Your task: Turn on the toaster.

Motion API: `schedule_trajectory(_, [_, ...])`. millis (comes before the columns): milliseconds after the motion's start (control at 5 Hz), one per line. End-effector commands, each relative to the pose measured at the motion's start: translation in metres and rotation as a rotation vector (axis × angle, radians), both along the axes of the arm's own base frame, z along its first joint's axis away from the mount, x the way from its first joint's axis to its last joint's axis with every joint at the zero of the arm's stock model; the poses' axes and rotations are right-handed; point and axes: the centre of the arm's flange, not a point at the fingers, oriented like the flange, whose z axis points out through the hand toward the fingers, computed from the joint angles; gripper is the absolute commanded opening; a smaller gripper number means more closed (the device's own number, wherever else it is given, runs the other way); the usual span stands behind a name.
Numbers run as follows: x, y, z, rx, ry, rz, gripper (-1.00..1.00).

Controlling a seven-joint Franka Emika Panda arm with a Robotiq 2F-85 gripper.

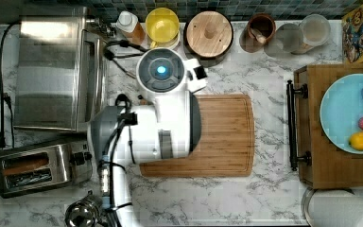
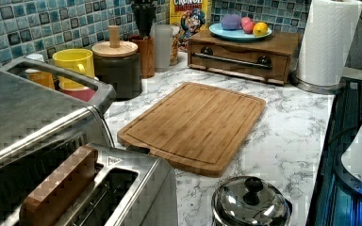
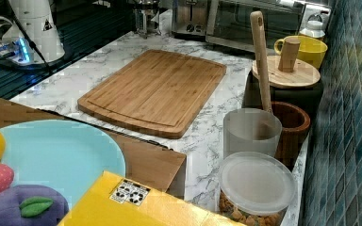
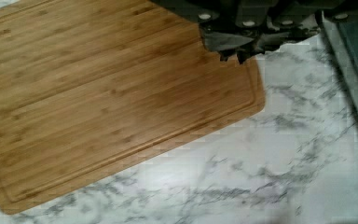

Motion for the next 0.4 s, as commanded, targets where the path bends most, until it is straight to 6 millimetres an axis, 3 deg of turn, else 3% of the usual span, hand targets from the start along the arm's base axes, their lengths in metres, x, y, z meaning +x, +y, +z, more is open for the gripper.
schedule_trajectory(200, [-0.035,0.113,0.004,0.02,0.006,0.295,-1.0])
schedule_trajectory(400, [-0.045,0.129,0.003,0.027,0.006,0.324,-1.0])
